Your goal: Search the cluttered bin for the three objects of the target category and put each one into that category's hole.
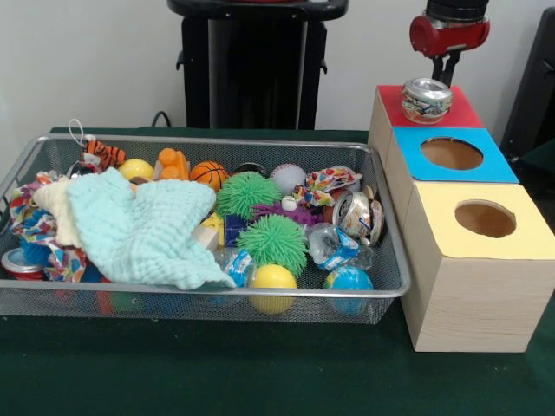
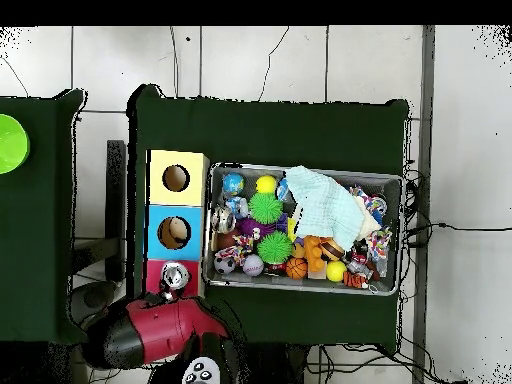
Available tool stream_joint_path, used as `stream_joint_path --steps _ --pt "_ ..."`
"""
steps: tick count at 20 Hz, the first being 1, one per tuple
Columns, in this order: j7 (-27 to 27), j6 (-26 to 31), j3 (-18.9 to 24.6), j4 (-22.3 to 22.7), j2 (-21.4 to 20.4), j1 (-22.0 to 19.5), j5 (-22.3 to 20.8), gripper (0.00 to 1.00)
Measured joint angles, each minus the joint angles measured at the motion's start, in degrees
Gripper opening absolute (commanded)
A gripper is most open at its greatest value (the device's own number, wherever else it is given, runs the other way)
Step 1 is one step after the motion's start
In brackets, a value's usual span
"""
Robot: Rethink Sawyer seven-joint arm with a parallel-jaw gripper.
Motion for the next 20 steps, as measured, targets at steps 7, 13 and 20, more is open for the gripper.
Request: stream_joint_path --steps 7,13,20 --pt "0.0 -1.0 -0.6 0.5 0.8 0.5 1.5 0.00" --pt "0.0 -1.0 -0.7 0.6 0.8 0.4 1.6 0.00" --pt "0.0 -1.6 0.1 1.3 -0.4 -3.5 1.6 0.00"
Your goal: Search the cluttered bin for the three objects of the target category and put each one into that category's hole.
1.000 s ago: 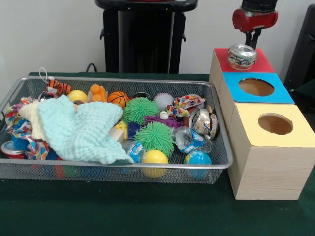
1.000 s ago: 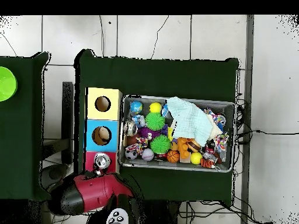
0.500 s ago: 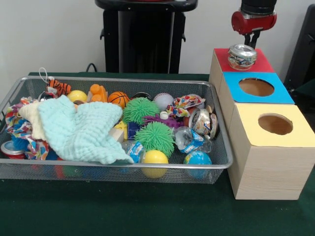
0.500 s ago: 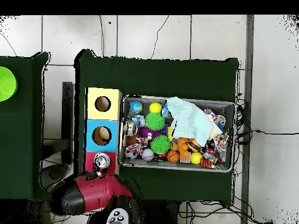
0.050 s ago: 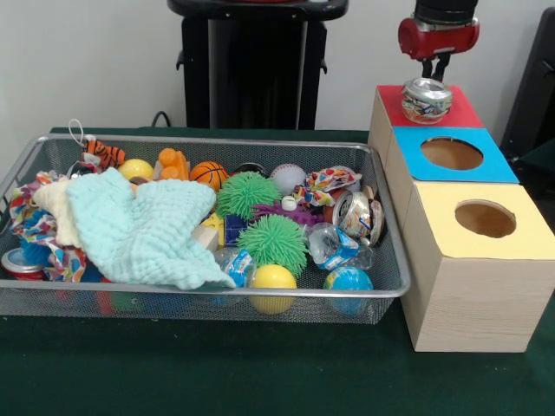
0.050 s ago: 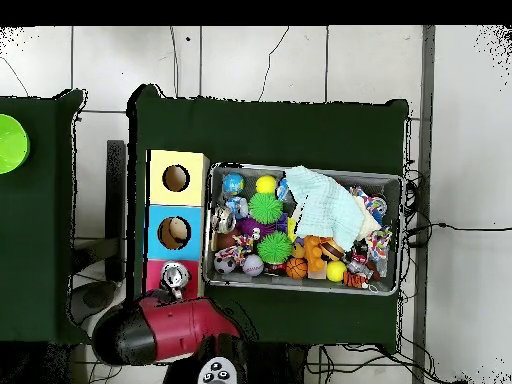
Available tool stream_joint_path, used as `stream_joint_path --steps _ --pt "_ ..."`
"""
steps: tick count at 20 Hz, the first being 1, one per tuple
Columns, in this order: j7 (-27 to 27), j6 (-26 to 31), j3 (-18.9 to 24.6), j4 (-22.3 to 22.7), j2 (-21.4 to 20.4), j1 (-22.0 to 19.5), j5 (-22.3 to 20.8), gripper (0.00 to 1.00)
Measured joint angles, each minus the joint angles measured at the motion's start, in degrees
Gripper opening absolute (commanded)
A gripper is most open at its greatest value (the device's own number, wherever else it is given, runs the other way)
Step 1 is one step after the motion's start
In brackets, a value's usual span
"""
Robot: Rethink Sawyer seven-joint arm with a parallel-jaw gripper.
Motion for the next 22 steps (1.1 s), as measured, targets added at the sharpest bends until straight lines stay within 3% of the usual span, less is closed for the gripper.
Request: stream_joint_path --steps 7,18,22 --pt "0.0 -1.9 2.1 2.4 -0.4 -7.6 -1.0 0.00" --pt "0.0 -20.6 6.1 2.6 0.4 -20.2 -6.8 0.00" --pt "0.0 -21.5 6.2 2.6 0.0 -21.1 -7.3 0.00"
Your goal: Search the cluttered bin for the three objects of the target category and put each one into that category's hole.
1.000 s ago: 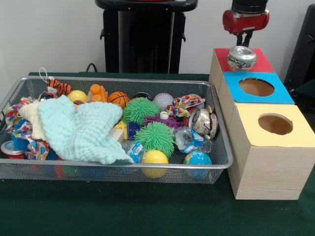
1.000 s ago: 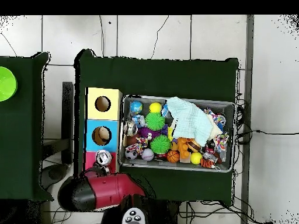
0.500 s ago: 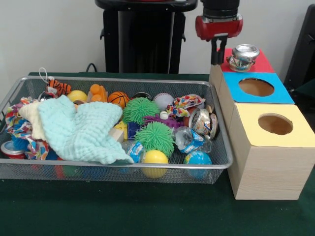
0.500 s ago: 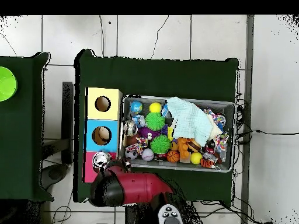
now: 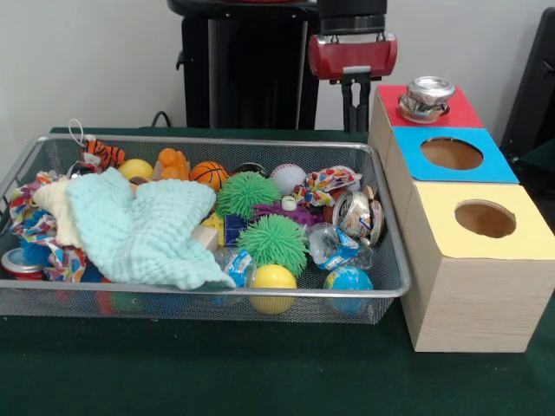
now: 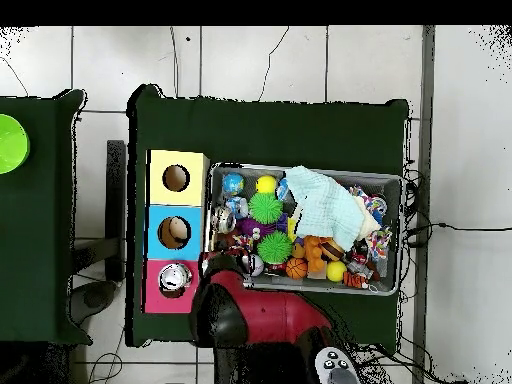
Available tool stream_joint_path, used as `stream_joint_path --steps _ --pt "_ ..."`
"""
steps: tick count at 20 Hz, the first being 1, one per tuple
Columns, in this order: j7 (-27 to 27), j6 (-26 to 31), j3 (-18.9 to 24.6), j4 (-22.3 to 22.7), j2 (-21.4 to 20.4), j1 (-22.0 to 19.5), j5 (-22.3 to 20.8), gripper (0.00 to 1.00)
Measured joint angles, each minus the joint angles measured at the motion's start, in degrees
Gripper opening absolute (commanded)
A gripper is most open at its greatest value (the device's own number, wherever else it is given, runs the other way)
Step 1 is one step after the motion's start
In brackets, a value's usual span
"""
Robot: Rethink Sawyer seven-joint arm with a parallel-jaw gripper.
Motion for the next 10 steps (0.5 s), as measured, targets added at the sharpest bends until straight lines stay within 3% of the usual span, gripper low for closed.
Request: stream_joint_path --steps 10 --pt "0.0 3.9 1.2 2.3 -5.8 1.3 -0.1 0.00"
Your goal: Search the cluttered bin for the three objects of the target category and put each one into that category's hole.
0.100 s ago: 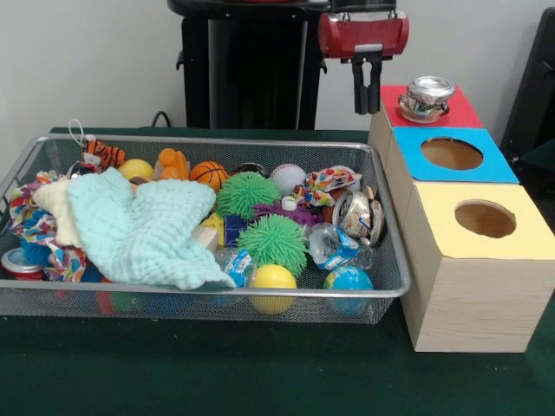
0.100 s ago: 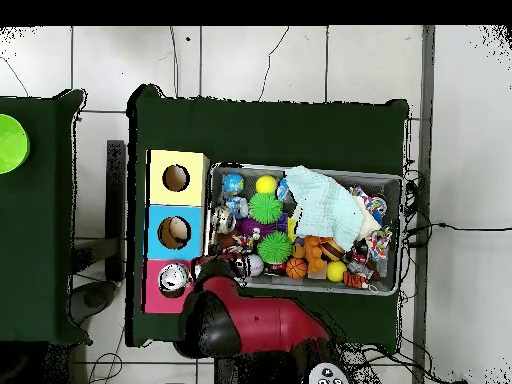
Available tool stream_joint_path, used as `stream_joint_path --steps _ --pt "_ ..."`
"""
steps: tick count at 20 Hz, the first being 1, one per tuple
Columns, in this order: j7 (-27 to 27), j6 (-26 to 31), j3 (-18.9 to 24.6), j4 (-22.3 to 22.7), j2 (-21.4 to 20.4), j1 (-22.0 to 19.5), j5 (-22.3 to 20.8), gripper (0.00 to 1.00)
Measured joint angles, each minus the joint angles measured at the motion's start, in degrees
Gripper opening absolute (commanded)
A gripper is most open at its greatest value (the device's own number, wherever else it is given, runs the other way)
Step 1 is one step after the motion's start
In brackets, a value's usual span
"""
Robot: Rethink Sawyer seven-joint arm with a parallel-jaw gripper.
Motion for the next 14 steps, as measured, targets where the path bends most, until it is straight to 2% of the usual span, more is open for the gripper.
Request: stream_joint_path --steps 6,14 --pt "0.0 5.3 0.1 0.3 -2.4 3.8 0.2 0.00" --pt "0.0 8.0 0.2 0.5 -4.3 8.7 3.1 0.00"
